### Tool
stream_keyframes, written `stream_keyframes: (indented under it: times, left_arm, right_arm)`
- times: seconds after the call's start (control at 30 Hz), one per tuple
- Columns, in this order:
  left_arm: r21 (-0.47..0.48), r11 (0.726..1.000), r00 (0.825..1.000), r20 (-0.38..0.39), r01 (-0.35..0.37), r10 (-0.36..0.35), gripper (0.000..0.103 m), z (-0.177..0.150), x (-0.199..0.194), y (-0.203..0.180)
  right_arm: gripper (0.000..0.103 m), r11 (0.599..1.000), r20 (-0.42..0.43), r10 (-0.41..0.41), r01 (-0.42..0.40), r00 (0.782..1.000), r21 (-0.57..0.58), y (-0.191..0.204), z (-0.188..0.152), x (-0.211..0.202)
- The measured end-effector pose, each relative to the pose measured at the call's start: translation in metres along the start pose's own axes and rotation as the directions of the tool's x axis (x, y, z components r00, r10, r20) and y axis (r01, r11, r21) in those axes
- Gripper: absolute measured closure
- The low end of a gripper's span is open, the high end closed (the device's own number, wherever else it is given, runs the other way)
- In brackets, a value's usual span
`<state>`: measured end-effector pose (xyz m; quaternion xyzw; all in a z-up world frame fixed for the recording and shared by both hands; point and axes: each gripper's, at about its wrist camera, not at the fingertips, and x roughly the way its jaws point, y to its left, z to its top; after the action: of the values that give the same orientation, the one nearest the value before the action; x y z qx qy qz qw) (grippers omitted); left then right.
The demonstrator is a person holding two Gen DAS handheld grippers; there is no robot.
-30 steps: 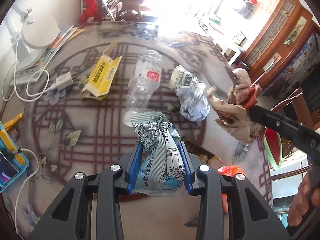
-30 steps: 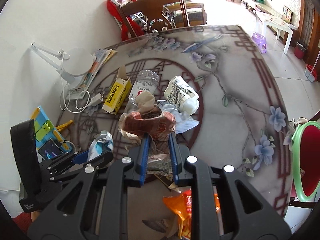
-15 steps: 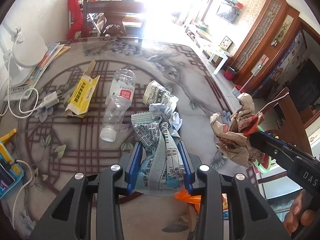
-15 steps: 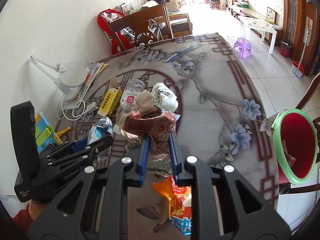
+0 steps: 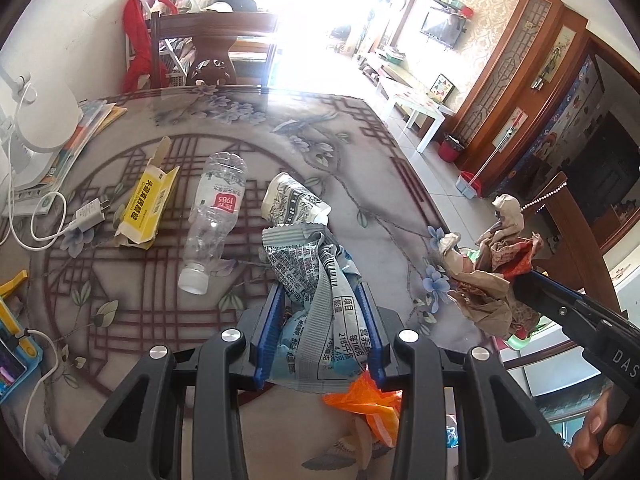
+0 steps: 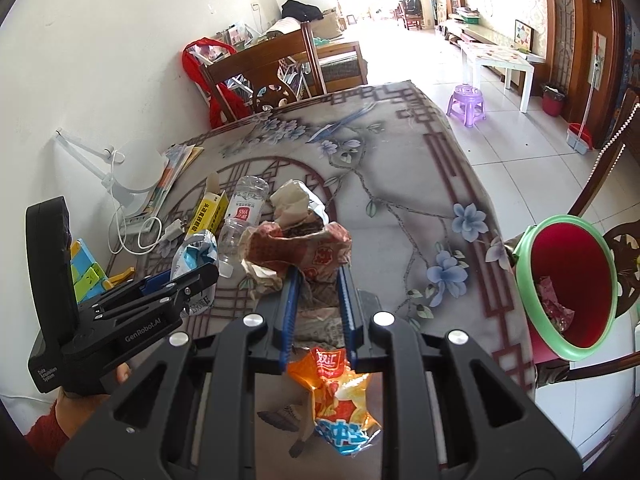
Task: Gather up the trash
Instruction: 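Carry the wrapper and red paper over the red bin and open both tools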
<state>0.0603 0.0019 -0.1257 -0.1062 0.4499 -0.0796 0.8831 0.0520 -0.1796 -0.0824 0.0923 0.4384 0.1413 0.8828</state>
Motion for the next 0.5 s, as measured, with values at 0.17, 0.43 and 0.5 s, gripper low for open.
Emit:
stream_keyframes:
  times: [0.17, 0.43, 0.5]
  left_arm:
    - [0.016, 1.0, 1.0, -0.008, 0.008, -0.008, 0.069, 0.0, 0.004, -0.01]
    - [0.056, 0.998, 0.999, -0.023, 0.036, -0.035, 0.069, 0.002, 0.013, -0.037]
    - [0.068, 0.997, 0.999, -0.027, 0.045, -0.044, 0.069, 0.002, 0.016, -0.045]
  right_arm:
    - [0.083, 1.0, 0.006, -0.012, 0.012, 1.0, 0.019, -0.012, -0.002, -0.006]
    - [0.083, 0.998, 0.021, -0.038, 0.037, 0.999, 0.052, -0.033, -0.003, -0.017]
    - [0.083, 0.997, 0.024, -0.046, 0.045, 0.999, 0.062, -0.038, -0.003, -0.02]
